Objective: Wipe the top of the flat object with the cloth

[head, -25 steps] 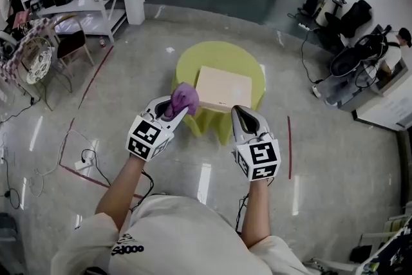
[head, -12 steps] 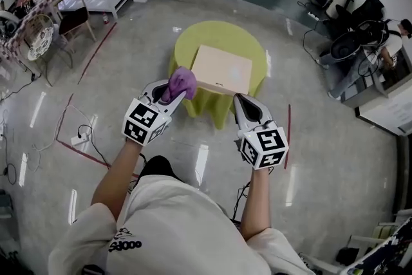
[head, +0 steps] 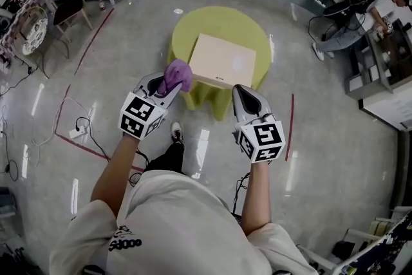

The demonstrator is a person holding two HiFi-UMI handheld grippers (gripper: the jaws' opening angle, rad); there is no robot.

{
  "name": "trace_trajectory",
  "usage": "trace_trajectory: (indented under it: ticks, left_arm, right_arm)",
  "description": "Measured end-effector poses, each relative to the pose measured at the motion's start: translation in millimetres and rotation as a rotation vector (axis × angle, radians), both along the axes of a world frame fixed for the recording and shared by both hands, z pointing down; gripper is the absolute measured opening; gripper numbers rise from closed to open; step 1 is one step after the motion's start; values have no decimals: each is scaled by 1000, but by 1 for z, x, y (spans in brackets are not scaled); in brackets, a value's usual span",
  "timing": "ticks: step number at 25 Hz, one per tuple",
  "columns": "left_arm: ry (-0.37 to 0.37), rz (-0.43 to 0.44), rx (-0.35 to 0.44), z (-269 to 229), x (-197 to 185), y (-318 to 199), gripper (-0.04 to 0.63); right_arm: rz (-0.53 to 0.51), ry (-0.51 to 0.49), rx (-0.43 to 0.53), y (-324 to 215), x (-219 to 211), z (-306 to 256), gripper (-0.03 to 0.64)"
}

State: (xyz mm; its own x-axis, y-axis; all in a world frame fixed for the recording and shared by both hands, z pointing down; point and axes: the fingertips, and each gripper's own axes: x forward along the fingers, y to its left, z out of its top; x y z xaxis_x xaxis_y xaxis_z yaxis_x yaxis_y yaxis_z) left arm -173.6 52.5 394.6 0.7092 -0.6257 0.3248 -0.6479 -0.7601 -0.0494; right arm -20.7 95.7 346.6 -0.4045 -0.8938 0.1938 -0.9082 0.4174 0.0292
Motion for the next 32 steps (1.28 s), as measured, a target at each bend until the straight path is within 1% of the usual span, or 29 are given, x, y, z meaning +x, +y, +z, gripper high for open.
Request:
trace_trajectory:
  ticks: [6, 11, 17, 22, 26, 28, 32]
  left_arm:
    - [18, -2, -19, 6, 20, -71, 133]
    - [17, 4, -47, 12, 28, -131, 133]
    - [6, 9, -63, 17, 35, -194, 133]
    - [3, 8, -85, 24, 42, -226, 133]
    - [-10, -6, -111, 36, 46, -244, 133]
    - [-31, -14, -122, 44, 51, -251, 133]
    - [-101, -43, -142, 69, 57, -265, 133]
  right_arm:
    - [19, -34, -23, -68, 27, -4, 9]
    - [58, 17, -16, -129, 43, -8, 9]
    - [57, -4, -34, -188, 48, -3, 8]
    - [41, -7, -61, -216, 52, 5, 8]
    - [14, -52, -113, -227, 55, 16, 8]
    - [21, -64, -120, -234, 65, 21, 9]
    - [8, -56, -148, -249, 82, 34, 9]
